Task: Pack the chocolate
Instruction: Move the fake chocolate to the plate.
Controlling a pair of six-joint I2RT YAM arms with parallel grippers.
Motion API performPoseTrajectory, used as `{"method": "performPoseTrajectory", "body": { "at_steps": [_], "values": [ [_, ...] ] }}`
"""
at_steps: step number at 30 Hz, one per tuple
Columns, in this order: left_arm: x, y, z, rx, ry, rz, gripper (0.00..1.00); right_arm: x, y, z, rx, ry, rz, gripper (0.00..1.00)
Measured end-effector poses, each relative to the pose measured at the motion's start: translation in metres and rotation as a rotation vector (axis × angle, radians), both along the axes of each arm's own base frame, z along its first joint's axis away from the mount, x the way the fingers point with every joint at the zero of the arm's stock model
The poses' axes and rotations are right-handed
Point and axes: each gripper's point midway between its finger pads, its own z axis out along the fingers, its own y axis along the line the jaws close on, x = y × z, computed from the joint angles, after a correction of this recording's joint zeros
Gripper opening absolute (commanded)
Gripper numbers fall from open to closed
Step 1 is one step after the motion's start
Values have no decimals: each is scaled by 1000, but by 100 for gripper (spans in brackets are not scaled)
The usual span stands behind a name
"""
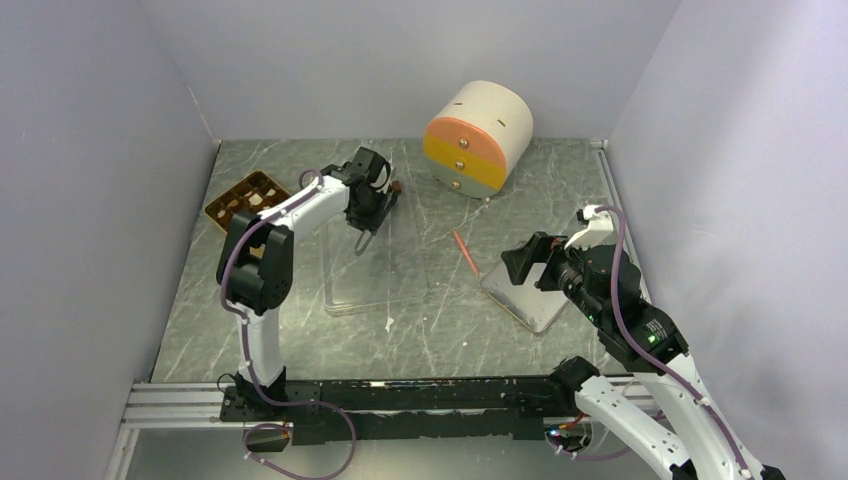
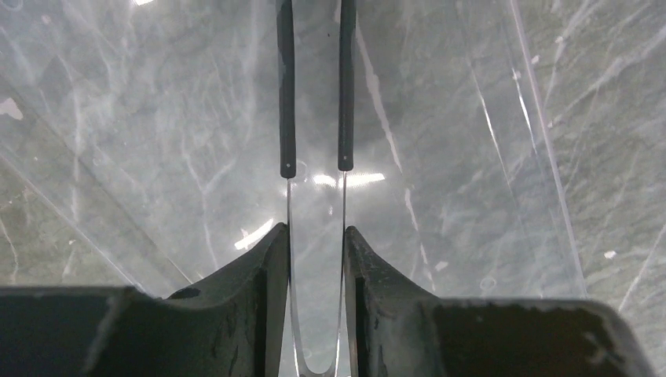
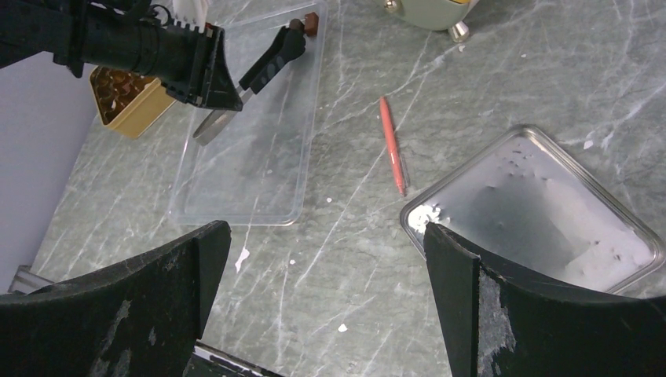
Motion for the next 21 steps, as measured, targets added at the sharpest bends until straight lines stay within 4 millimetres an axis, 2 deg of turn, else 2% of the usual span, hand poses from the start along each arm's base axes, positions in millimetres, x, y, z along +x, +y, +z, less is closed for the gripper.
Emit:
{"method": "performPoseTrajectory", "body": {
  "at_steps": [4,13,21],
  "values": [
    [7,3,-3,32,-5,17,35,0,0,0,0,0,0,99],
    [18,9,8,63,-49,49,38,0,0,0,0,0,0,99],
    [33,3,3,71,-52,48,39,0,0,0,-1,0,0,100]
  ]
}}
